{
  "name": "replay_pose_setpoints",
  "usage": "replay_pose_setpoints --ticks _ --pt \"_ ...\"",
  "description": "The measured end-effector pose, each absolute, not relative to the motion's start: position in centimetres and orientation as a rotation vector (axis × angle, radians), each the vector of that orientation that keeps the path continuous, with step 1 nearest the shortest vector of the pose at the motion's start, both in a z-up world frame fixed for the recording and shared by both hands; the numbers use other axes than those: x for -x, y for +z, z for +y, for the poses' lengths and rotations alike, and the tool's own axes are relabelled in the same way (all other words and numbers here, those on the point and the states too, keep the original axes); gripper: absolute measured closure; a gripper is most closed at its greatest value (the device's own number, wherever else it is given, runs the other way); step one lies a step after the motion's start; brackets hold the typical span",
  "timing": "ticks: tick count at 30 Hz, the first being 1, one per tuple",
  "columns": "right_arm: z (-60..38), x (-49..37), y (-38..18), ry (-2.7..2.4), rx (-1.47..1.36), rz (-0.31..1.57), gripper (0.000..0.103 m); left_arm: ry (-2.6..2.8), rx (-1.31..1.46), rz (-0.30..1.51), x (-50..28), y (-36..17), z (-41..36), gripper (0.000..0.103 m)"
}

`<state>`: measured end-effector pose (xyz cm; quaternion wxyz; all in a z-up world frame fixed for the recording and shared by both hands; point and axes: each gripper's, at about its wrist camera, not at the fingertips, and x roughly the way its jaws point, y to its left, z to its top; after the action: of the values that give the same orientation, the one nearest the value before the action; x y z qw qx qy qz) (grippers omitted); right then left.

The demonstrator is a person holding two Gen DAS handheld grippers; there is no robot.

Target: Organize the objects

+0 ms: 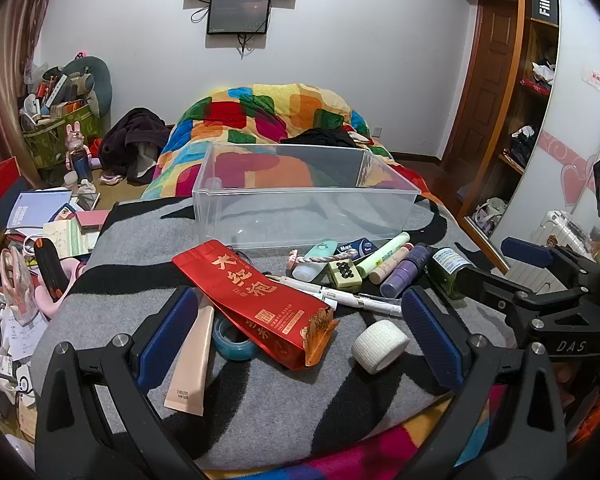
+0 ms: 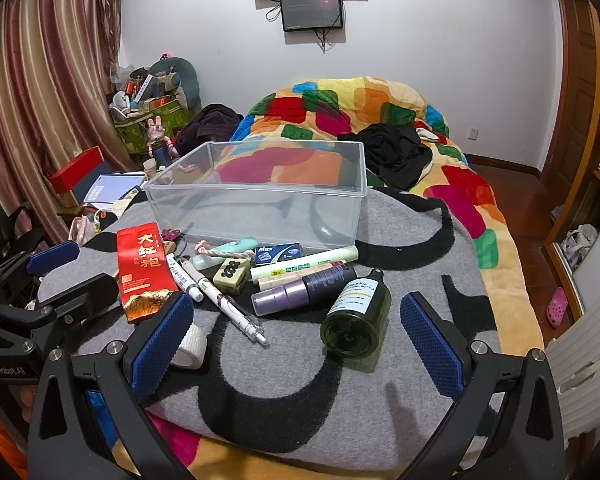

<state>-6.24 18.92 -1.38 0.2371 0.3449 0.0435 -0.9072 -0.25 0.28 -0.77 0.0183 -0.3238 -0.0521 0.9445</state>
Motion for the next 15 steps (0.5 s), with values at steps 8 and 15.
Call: replay_pose_setpoints --ticks 8,15 --pt "18.81 5.79 -1.51 -2.483 -0.948 0.116 0.000 2.933 1.005 -0.162 0.23 -0.72 0.27 0.000" --pt "18.74 6.12 -1.45 -2.479 -0.950 0.115 0.000 2.930 1.009 -0.166 0.27 -0.65 0.31 0.000"
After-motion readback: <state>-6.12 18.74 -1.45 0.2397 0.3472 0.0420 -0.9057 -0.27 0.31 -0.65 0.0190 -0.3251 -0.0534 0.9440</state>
